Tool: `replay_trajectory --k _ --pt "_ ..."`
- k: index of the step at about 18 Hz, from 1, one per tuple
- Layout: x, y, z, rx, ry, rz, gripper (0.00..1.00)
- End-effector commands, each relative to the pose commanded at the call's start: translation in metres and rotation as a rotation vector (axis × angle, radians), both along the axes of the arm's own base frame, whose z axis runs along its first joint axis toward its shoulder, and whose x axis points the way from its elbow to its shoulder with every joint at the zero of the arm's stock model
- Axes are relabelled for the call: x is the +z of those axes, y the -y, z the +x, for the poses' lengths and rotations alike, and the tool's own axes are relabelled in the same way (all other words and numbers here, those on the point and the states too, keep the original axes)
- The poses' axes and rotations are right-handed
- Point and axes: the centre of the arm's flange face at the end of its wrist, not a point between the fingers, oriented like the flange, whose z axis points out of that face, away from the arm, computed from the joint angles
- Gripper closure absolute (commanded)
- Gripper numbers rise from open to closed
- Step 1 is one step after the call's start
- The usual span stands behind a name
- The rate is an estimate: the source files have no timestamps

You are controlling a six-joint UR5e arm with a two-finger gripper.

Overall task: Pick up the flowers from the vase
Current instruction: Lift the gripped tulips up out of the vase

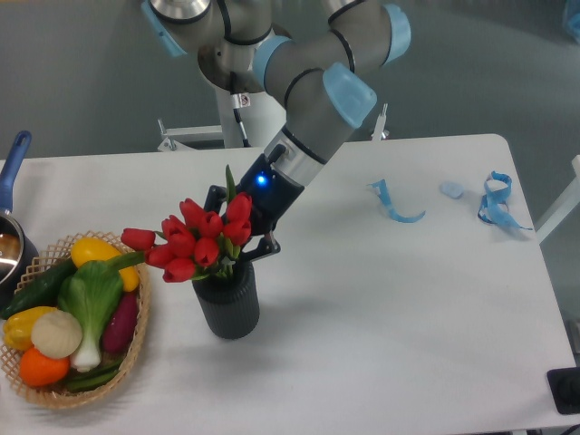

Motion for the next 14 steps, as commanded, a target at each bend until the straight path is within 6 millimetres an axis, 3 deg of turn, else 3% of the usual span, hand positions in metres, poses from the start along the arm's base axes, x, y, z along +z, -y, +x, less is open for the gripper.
replay_trajectory --k 7,14 --pt "0.043 0.005 0.009 0.062 0.055 0.023 0.73" --pt "0.107 0.004 0.014 0.115 0.15 0.084 0.73"
